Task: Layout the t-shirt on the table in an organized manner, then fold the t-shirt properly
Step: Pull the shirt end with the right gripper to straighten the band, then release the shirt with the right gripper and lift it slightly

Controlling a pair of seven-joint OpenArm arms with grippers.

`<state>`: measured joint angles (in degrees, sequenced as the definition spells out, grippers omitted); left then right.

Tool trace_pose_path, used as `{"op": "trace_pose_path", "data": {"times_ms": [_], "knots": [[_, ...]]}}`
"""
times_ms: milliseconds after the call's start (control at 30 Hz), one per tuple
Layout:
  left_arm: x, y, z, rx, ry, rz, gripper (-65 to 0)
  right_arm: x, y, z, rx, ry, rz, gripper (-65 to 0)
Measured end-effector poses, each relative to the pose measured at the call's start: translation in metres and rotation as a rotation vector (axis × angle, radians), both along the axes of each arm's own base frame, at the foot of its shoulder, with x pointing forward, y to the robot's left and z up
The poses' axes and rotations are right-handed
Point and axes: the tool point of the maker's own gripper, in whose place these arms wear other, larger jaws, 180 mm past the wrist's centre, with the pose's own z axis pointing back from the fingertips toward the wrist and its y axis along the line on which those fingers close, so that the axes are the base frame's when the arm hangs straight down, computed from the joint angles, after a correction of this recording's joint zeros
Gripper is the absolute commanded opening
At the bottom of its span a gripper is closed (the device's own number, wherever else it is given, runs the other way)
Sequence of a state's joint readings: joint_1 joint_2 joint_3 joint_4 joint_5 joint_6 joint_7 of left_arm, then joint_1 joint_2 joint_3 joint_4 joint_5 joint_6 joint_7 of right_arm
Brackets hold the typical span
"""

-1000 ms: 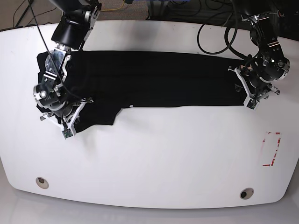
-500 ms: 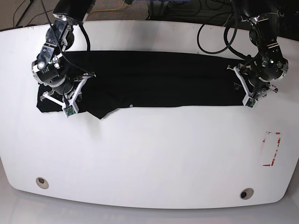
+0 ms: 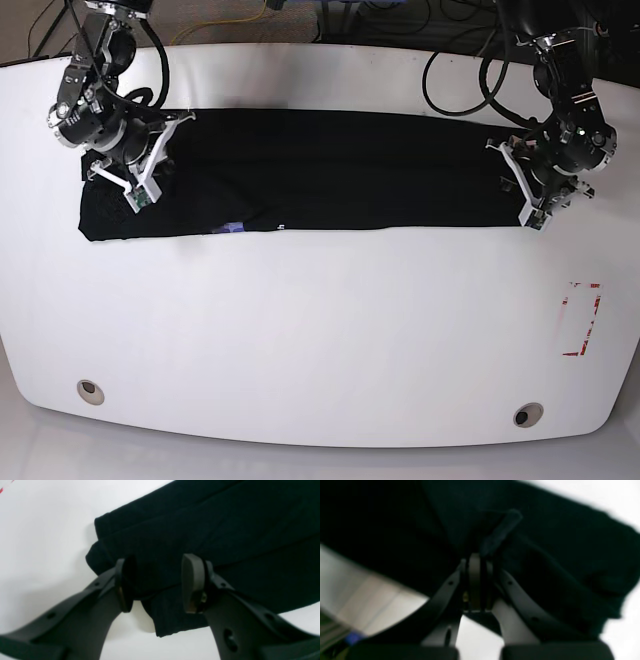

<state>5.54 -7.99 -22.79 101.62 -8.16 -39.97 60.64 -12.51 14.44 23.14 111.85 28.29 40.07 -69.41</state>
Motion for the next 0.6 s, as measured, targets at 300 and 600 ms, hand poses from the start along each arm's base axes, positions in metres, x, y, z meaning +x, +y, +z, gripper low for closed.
{"op": "trace_pose_path", "data": {"times_ms": [300,600], "knots": [[-0.001,0.000,-0.004,-0.006,0.012,0.001,-37.5,-0.020,0.004,-0.001,0.069,0.037,0.047,-65.0],[-0.007,0.000,-0.016,-0.021,0.050,0.010,-37.5,-0.024,-0.002,0.001,0.061,0.045,0.065,-48.4]]}}
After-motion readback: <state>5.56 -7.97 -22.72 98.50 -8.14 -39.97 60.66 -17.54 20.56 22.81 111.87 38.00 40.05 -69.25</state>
